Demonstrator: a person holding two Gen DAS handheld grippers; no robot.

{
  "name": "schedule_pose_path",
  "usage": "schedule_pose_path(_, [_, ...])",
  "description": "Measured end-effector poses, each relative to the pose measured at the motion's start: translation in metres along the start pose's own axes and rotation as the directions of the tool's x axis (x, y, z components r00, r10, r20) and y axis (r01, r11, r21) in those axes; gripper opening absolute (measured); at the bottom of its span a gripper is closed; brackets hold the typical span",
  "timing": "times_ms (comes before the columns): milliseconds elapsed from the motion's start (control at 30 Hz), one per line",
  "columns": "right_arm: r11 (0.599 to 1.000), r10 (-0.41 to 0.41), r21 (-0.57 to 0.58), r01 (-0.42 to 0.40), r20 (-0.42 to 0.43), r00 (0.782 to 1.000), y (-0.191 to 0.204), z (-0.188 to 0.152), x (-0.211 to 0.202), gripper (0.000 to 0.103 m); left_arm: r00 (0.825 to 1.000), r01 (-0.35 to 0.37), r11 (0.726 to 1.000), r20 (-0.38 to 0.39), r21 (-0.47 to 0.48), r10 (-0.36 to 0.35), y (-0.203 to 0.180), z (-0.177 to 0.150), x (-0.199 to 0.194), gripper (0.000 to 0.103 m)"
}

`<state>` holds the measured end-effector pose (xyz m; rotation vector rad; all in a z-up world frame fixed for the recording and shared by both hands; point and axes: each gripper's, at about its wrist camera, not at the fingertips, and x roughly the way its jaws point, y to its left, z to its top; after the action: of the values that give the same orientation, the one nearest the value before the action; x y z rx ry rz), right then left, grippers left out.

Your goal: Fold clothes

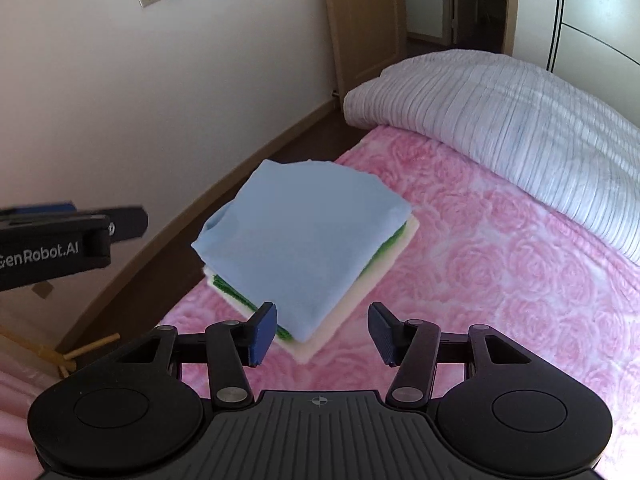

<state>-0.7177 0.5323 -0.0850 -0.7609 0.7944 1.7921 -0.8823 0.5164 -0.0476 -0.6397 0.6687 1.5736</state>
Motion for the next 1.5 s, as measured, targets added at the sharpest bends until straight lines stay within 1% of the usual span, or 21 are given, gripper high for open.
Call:
schedule_pose_path(167, [0.999,0.037,-0.022,-0.037,-0.010,0.999,-0.038,-0.015,-0.026,0.054,1.000,-0.015,0.999,-0.024,-0.046,0.014,-0.039,-0.015,-0.024,0.068])
schedule_pose_path(367, [0.996,0.061,-0.061,-0.063,-0.042,0.997,-0.080,-0.037,-0.054,0.054,0.997,-0.054,0.989,-0.066,-0.138,0.045,-0.081,-0.046,-0.057,0.068])
schedule_pose_path(533, [0.988,0.062,-0.139,-0.069,-0.054,0.997,-0.100,-0.057,-0.078,0.054,0.993,-0.105,0.979,-0.078,-0.174,0.092,-0.117,-0.072,-0.083,0.068])
schedule_pose_path(667, [0.984,0.075,-0.155,-0.086,-0.077,0.994,-0.115,-0.069,-0.090,0.054,0.991,-0.122,0.970,-0.087,-0.208,0.106,-0.139,-0.089,-0.101,0.068])
schedule_pose_path(833, [0.974,0.087,-0.200,-0.104,-0.095,0.992,-0.128,-0.077,-0.101,0.054,0.987,-0.146,0.962,-0.095,-0.231,0.127,-0.164,-0.102,-0.113,0.068])
schedule_pose_path(1133, [0.958,0.103,-0.254,-0.135,-0.134,0.986,-0.147,-0.076,-0.095,0.054,0.976,-0.200,0.945,-0.134,-0.258,0.170,-0.191,-0.109,-0.113,0.068])
schedule_pose_path(1367, [0.952,0.095,-0.272,-0.138,-0.167,0.981,-0.162,-0.065,-0.077,0.054,0.967,-0.228,0.933,-0.176,-0.278,0.184,-0.202,-0.110,-0.098,0.068])
schedule_pose_path(1500, [0.950,0.099,-0.275,-0.146,-0.176,0.979,-0.167,-0.059,-0.066,0.054,0.965,-0.230,0.934,-0.189,-0.274,0.183,-0.206,-0.107,-0.087,0.068])
